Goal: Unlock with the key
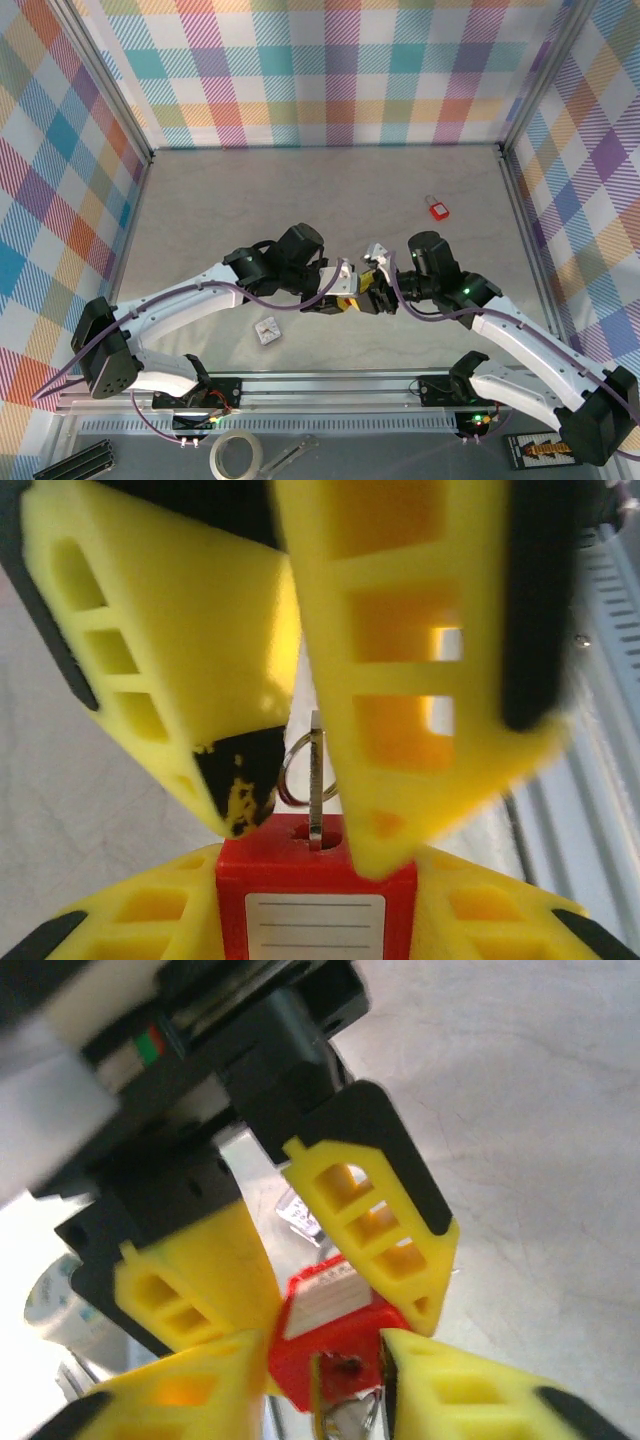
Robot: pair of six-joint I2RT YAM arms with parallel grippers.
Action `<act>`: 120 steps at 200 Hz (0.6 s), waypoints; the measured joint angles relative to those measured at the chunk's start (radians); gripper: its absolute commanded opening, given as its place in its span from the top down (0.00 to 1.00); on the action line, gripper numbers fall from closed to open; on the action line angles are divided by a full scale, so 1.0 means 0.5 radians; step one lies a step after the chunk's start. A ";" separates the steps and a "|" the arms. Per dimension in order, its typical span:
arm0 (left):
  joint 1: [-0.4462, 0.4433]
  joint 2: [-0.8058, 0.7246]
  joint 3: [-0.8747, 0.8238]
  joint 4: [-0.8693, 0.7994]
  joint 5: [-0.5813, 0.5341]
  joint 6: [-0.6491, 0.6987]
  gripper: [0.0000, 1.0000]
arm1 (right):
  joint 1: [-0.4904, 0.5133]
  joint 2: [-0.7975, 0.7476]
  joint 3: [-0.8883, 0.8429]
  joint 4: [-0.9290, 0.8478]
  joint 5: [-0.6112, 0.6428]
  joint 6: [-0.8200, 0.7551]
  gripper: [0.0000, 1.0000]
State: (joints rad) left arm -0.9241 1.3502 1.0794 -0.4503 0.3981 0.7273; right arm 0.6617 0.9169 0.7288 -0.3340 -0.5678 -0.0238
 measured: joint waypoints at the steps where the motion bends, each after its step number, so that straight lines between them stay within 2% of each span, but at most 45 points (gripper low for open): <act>1: 0.002 -0.001 -0.002 0.007 -0.002 -0.005 1.00 | -0.002 -0.002 0.002 0.000 0.003 0.016 0.42; 19: 0.053 -0.020 -0.090 0.219 -0.050 -0.137 1.00 | -0.073 -0.056 0.045 -0.005 0.085 0.147 0.30; 34: 0.150 -0.046 -0.179 0.439 -0.069 -0.343 1.00 | -0.158 -0.143 0.065 0.009 0.156 0.298 0.27; 64: 0.358 -0.059 -0.240 0.845 -0.133 -0.924 1.00 | -0.220 -0.211 0.069 0.117 0.168 0.556 0.31; 94: 0.374 -0.055 -0.139 0.978 -0.254 -1.396 1.00 | -0.168 -0.156 -0.047 0.388 0.162 0.767 0.31; 120: 0.374 -0.055 -0.066 1.037 -0.314 -1.700 1.00 | -0.002 -0.050 -0.138 0.504 0.236 0.834 0.33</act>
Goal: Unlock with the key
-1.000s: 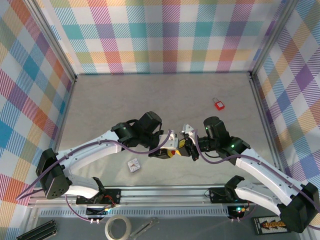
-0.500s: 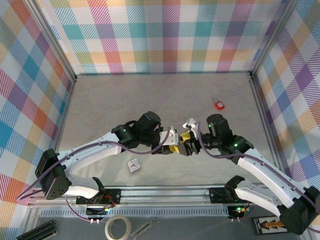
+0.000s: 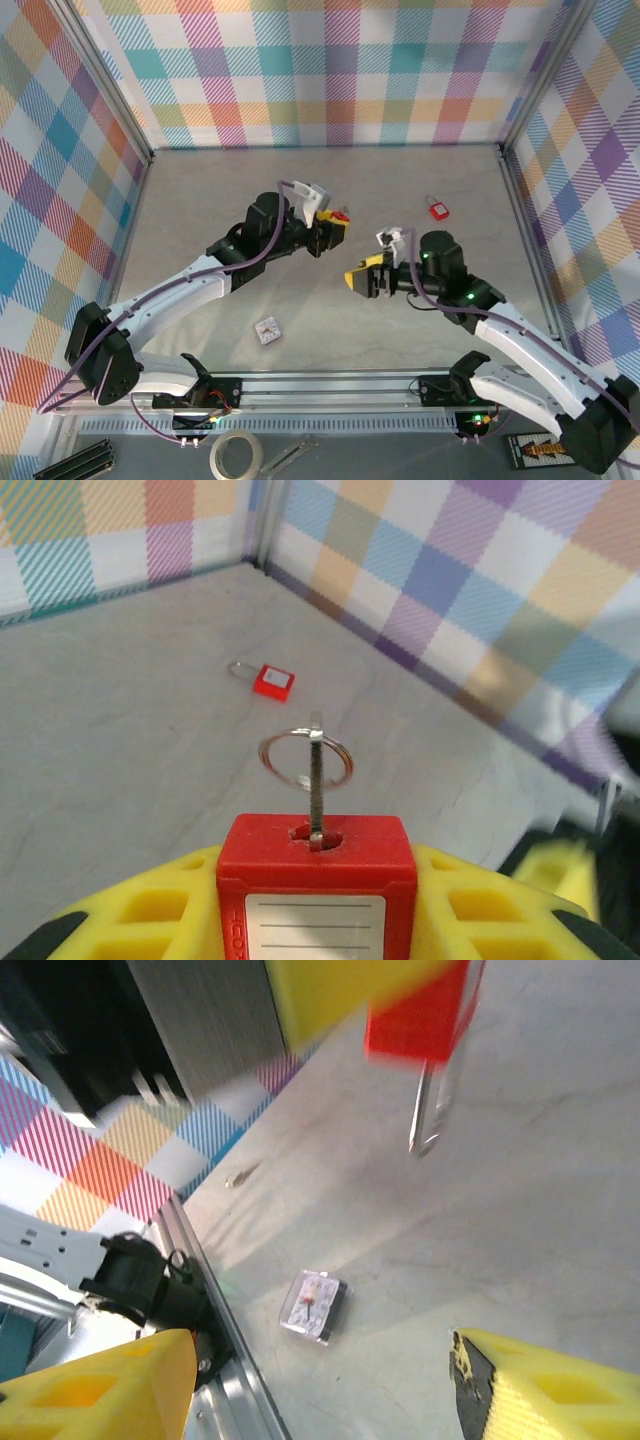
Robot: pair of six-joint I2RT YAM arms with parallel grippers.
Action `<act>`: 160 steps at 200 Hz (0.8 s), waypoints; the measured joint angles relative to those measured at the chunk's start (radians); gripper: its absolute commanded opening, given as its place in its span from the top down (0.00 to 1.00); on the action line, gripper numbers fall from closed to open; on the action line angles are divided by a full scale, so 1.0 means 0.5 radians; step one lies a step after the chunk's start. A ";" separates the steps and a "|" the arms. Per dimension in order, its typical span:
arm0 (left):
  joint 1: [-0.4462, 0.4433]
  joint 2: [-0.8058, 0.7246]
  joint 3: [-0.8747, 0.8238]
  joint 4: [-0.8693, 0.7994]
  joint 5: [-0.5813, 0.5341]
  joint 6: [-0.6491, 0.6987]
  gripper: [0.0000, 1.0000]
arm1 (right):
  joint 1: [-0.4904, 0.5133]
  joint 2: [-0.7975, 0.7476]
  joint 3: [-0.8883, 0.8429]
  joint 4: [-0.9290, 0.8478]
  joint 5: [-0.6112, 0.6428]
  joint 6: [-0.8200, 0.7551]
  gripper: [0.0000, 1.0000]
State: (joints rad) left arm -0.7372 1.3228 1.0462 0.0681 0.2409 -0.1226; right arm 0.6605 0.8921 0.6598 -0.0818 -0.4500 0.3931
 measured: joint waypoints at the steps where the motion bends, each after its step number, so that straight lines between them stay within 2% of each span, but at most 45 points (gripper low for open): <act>1: 0.000 0.000 0.001 0.004 -0.001 -0.013 1.00 | 0.004 0.005 0.000 0.002 0.003 0.001 0.33; 46: 0.000 0.000 0.004 0.021 -0.072 -0.219 1.00 | 0.077 0.126 0.000 0.131 0.121 0.022 0.33; 81: 0.000 0.000 0.004 -0.029 -0.124 -0.192 1.00 | 0.077 0.122 0.000 0.134 0.244 0.021 0.28; 122: -0.037 0.099 0.012 -0.242 -0.308 0.195 1.00 | 0.040 -0.113 0.002 -0.157 0.575 0.028 0.20; 160: -0.127 0.427 0.061 -0.445 -0.417 0.656 1.00 | -0.179 -0.307 0.095 -0.513 0.745 0.080 0.20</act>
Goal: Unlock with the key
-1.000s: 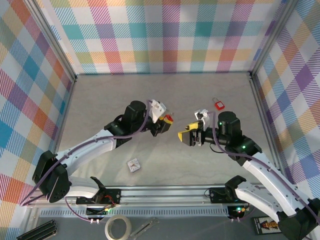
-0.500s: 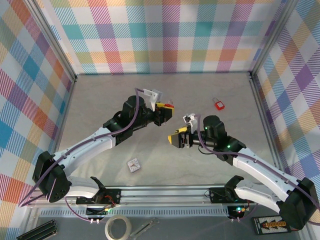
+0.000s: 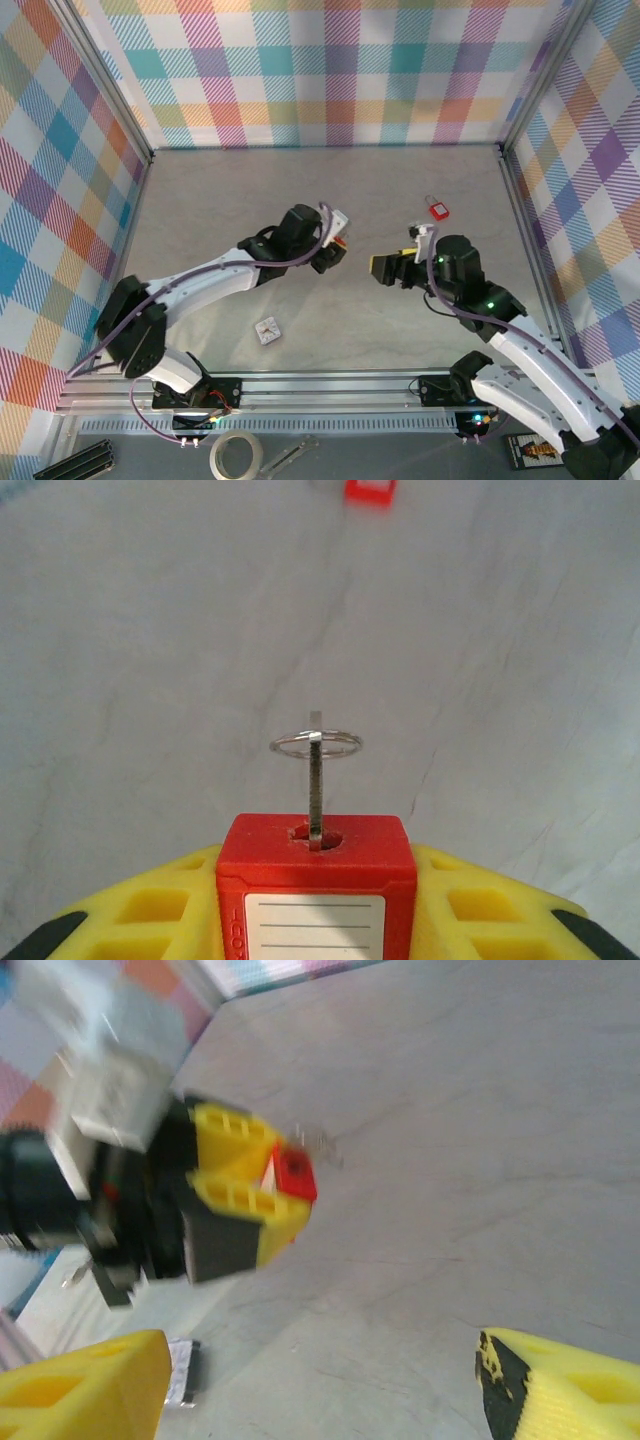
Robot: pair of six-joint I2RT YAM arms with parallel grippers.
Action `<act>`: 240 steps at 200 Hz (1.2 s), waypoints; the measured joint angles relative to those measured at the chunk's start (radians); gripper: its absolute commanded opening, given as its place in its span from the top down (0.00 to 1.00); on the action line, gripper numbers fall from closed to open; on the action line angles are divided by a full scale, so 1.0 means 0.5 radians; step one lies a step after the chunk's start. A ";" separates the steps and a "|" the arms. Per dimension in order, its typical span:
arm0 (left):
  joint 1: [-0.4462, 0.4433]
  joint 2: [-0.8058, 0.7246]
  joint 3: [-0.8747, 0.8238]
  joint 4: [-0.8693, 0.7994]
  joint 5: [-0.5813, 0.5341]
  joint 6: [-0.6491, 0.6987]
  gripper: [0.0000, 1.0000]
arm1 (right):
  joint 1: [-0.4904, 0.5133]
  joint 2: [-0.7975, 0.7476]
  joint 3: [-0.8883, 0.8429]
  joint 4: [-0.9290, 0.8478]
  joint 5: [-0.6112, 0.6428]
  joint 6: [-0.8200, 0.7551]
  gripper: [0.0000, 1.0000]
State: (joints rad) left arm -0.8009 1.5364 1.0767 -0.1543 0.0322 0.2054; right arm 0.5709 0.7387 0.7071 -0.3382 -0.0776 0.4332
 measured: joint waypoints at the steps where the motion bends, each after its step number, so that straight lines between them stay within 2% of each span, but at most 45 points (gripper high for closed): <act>1: -0.002 0.007 0.002 -0.005 0.000 0.005 1.00 | -0.008 -0.003 0.003 -0.010 0.003 0.002 0.20; 41: -0.081 0.311 0.121 -0.139 -0.042 0.362 1.00 | -0.140 -0.092 0.035 -0.234 0.021 0.042 0.19; 91: -0.227 0.510 0.240 -0.162 -0.138 0.617 1.00 | -0.195 -0.188 0.035 -0.391 0.021 0.062 0.18; 186: -0.542 0.581 0.011 0.049 -0.292 0.674 1.00 | -0.267 -0.306 0.030 -0.480 -0.004 0.078 0.18; 240: -0.623 0.571 -0.108 0.170 -0.307 0.661 1.00 | -0.282 -0.306 0.030 -0.507 -0.019 0.078 0.18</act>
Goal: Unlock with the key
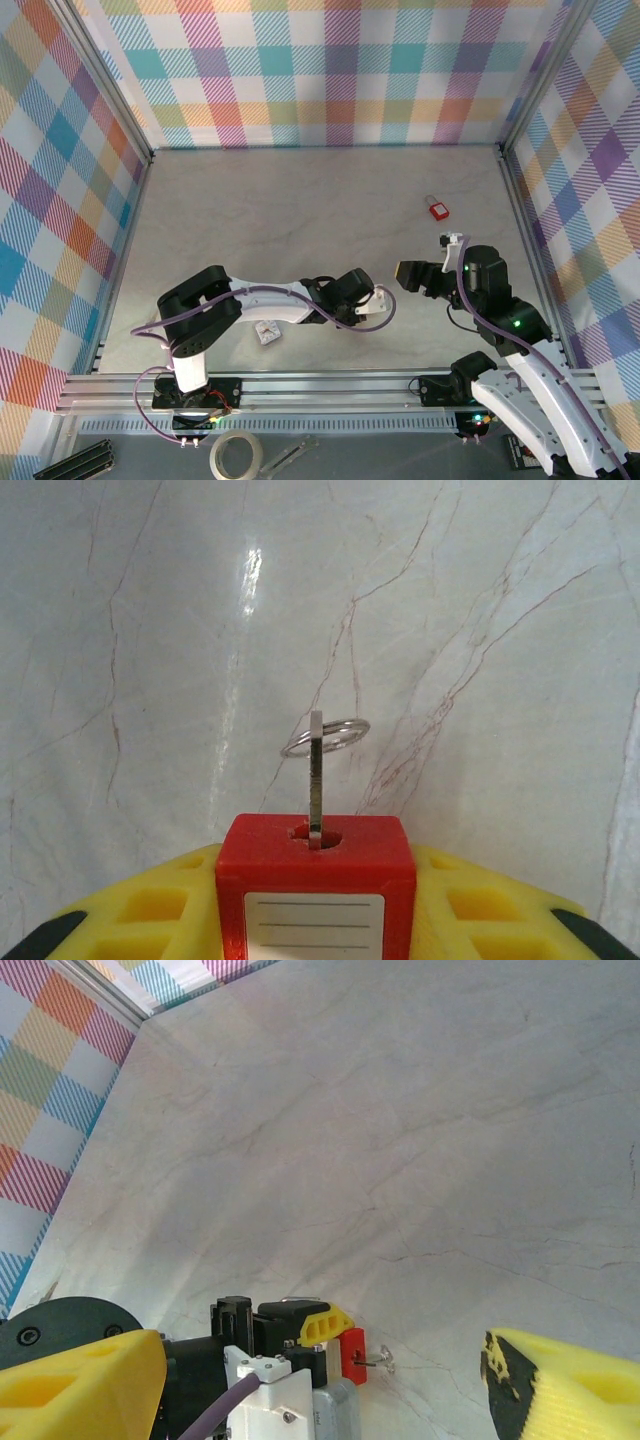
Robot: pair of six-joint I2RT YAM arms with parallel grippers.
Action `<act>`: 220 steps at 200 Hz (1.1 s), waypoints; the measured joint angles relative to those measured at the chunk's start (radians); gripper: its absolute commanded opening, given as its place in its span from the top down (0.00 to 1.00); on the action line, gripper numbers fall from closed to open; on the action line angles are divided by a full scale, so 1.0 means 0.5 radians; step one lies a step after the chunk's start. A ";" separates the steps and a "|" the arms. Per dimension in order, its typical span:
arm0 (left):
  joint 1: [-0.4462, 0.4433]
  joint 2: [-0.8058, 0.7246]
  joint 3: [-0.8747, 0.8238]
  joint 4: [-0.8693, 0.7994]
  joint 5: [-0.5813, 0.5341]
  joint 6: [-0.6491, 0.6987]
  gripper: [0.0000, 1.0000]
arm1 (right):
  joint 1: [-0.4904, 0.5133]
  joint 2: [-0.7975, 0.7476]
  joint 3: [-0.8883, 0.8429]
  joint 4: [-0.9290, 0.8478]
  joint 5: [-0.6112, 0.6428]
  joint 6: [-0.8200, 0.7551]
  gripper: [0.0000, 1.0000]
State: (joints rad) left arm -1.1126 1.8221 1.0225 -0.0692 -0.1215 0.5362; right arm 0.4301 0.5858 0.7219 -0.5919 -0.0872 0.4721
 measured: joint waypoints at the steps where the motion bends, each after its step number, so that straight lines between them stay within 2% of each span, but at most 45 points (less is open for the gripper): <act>1: 0.000 0.000 -0.001 0.002 0.002 0.003 1.00 | 0.000 0.000 0.000 0.000 0.000 0.000 0.18; 41: 0.005 -0.002 0.021 -0.060 0.090 0.115 1.00 | -0.011 -0.010 0.000 -0.022 -0.005 0.000 0.18; 58: 0.024 0.001 0.053 -0.143 0.146 0.189 0.92 | -0.011 -0.014 0.000 -0.026 -0.006 -0.001 0.17; 75: 0.046 0.002 0.095 -0.274 0.192 0.274 0.79 | -0.014 -0.014 0.000 -0.030 -0.006 -0.002 0.17; 98: 0.083 0.005 0.148 -0.447 0.211 0.381 0.48 | -0.027 -0.014 0.000 -0.032 -0.007 -0.003 0.17; 114: 0.098 0.005 0.156 -0.540 0.210 0.470 0.33 | -0.035 -0.013 0.000 -0.032 -0.011 -0.008 0.17; 120: 0.102 0.005 0.156 -0.561 0.211 0.486 0.30 | -0.037 -0.012 0.000 -0.032 -0.014 -0.009 0.17; 130: 0.103 0.005 0.166 -0.568 0.202 0.505 0.15 | -0.040 -0.008 0.000 -0.032 -0.019 -0.010 0.17; 137: 0.108 0.004 0.173 -0.570 0.203 0.520 0.11 | -0.046 -0.008 0.000 -0.032 -0.022 -0.010 0.17; 178: 0.113 -0.132 0.111 -0.557 0.233 0.507 0.05 | -0.072 -0.005 0.001 -0.045 -0.045 -0.011 0.17; 199: 0.147 -0.383 0.020 -0.507 0.272 0.381 0.03 | -0.098 0.007 0.037 -0.114 -0.045 -0.015 0.16; 220: 0.286 -0.696 -0.056 -0.428 0.301 0.159 0.02 | -0.122 0.018 0.131 -0.194 -0.043 0.002 0.15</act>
State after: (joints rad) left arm -0.9695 1.4742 0.9943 -0.2832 0.0292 0.6159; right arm 0.3691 0.5949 0.7876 -0.6888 -0.1089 0.4728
